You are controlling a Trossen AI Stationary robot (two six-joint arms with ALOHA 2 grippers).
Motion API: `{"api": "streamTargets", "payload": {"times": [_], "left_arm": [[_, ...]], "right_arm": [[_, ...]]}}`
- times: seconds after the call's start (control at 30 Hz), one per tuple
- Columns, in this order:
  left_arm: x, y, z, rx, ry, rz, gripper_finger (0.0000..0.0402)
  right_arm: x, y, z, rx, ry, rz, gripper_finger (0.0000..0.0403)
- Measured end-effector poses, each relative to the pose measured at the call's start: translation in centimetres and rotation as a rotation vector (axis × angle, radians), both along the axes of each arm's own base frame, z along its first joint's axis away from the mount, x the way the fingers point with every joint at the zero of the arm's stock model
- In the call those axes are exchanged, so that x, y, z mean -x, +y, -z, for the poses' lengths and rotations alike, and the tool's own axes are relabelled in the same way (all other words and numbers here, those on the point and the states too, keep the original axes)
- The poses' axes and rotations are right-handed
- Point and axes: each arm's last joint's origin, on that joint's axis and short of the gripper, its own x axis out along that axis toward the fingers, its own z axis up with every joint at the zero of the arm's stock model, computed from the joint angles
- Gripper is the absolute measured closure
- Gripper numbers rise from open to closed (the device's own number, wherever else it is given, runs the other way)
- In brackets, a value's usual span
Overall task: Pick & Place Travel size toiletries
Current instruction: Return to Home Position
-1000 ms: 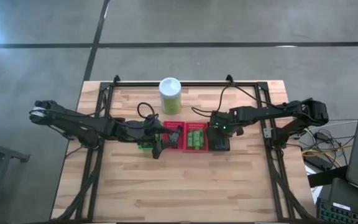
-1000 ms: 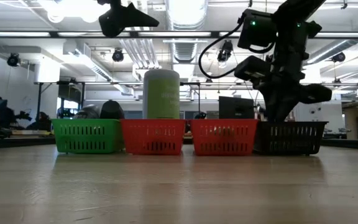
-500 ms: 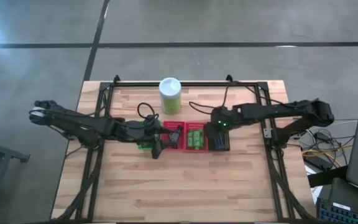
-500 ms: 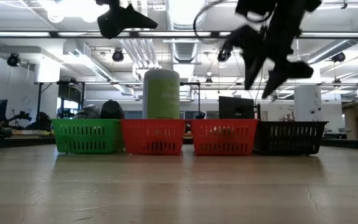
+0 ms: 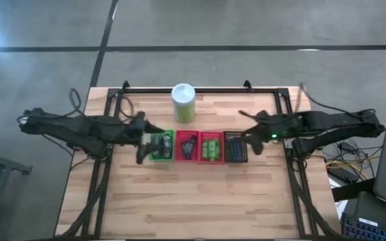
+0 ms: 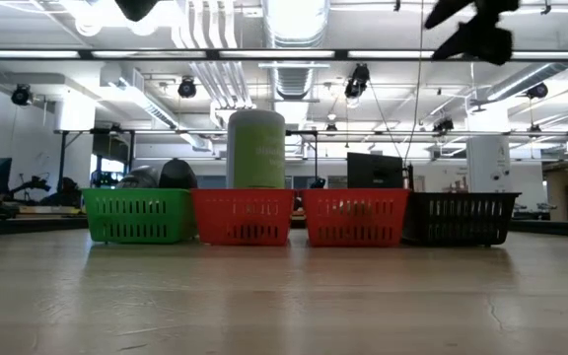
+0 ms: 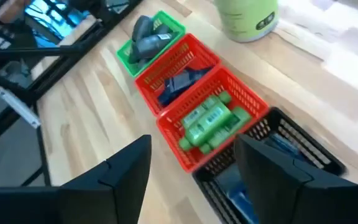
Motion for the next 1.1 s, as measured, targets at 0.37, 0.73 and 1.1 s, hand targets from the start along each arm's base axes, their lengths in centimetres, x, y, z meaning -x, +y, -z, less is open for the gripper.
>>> {"api": "streamTargets", "payload": {"times": [0.37,0.73,1.1], "left_arm": [[4.8,0.8,-1.3,0.093,-0.109,0.043,0.0101],[4.3,0.4,5.6,0.249,-0.314,0.129,0.0101],[7.0,1.1,11.8,0.209,-0.588,0.143,0.0101]], "right_arm": [[5.9,-0.1,-2.6,0.049,-0.283,-0.102,0.0192],[5.6,0.7,5.3,-0.101,-0.480,-0.303,0.0163],[8.0,0.4,9.3,0.027,-0.848,-0.371,0.0132]]}}
